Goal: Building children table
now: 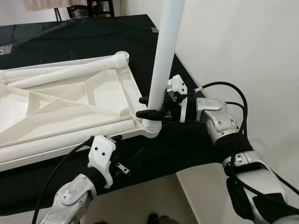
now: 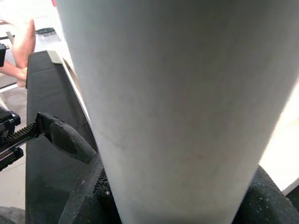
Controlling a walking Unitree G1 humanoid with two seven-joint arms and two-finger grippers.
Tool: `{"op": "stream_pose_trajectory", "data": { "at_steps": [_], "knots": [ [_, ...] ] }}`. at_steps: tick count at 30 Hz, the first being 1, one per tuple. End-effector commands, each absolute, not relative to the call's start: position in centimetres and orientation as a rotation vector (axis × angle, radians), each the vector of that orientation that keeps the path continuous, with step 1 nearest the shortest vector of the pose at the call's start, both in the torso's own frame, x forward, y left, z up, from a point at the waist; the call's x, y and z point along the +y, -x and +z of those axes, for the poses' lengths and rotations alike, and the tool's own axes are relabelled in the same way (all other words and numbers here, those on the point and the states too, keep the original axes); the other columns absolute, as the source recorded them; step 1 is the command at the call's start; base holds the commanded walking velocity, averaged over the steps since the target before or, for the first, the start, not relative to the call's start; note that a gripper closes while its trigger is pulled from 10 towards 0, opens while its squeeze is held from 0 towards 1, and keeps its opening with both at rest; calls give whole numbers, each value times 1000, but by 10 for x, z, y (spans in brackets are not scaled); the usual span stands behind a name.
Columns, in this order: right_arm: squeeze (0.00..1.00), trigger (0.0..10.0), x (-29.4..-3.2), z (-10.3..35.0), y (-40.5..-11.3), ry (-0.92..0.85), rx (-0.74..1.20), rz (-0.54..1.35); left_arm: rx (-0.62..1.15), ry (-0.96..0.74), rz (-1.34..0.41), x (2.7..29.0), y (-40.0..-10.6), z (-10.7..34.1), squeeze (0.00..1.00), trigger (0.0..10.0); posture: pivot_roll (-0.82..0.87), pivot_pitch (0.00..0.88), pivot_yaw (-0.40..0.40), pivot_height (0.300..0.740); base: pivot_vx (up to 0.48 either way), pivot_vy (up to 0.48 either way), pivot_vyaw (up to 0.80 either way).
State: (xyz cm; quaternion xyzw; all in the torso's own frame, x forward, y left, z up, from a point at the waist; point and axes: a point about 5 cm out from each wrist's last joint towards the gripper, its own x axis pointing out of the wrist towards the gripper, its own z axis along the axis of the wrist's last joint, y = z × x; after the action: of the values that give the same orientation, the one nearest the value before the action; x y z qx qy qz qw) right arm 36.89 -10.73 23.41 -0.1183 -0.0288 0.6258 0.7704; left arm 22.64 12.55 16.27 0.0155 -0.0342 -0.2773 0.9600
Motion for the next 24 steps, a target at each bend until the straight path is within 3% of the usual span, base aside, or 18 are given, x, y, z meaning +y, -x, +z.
{"op": "stream_pose_trajectory", "data": {
  "at_steps": [1, 5, 7, 8, 9, 10, 11, 12, 13, 14, 20, 21, 23, 24],
  "knots": [
    [0, 0, -114, 227, -370, 221, -27, 1353, -41, -34, -581, 125, -222, 158, 0, 10000, 103, 226, -121, 740, 0, 0, 0],
    [0, 0, -124, 222, -373, 199, -46, 1229, -44, -36, -580, 124, -222, 158, 0, 10000, 101, 226, -125, 740, 0, 0, 0],
    [0, 0, -128, 206, -377, 223, -29, 953, -49, -39, -569, 126, -223, 159, 0, 10000, 100, 224, -131, 740, 0, 0, 0],
    [0, 0, -127, 193, -377, 198, -11, 701, -49, -43, -561, 129, -223, 159, 0, 10000, 90, 228, -124, 740, 0, 0, 0],
    [0, 0, -127, 193, -377, 198, -11, 701, -49, -43, -561, 129, -223, 159, 0, 10000, 90, 228, -124, 740, 0, 0, 0],
    [0, 0, -129, 185, -376, 182, 4, 526, -49, -46, -557, 132, -223, 160, 0, 10000, 90, 228, -124, 740, 0, 0, 0],
    [0, 0, -129, 185, -376, 182, 4, 526, -49, -46, -557, 132, -223, 160, 0, 10000, 90, 228, -124, 740, 0, 0, 0],
    [0, 0, -112, 160, -350, 165, 55, 521, -48, -47, -553, 134, -224, 160, 0, 10000, 91, 242, -99, 740, 0, 0, 0],
    [0, 0, -112, 160, -350, 165, 55, 521, -48, -47, -553, 134, -224, 160, 0, 10000, 91, 242, -99, 740, 0, 0, 0],
    [0, 0, -98, 145, -328, 164, 87, 539, -46, -47, -555, 135, -225, 160, 0, 10000, 67, 211, -93, 740, 0, 0, 0],
    [0, 0, -83, 143, -323, 155, 98, 655, -60, -45, -562, 130, -230, 160, 0, 10000, 81, 194, -124, 740, 0, 0, 0],
    [0, 4784, -78, 146, -323, 158, 86, 690, -57, -47, -555, 131, -229, 159, 0, 10000, 86, 191, -121, 740, 0, 0, 0],
    [0, 4784, -76, 148, -322, 162, 75, 707, -54, -49, -551, 132, -228, 158, 0, 10000, 86, 191, -121, 740, 0, 0, 0],
    [0, 10000, -71, 153, -321, 148, 53, 747, -52, -50, -549, 133, -227, 157, 0, 10000, 90, 185, -117, 740, 0, 0, 0]
  ]
}}
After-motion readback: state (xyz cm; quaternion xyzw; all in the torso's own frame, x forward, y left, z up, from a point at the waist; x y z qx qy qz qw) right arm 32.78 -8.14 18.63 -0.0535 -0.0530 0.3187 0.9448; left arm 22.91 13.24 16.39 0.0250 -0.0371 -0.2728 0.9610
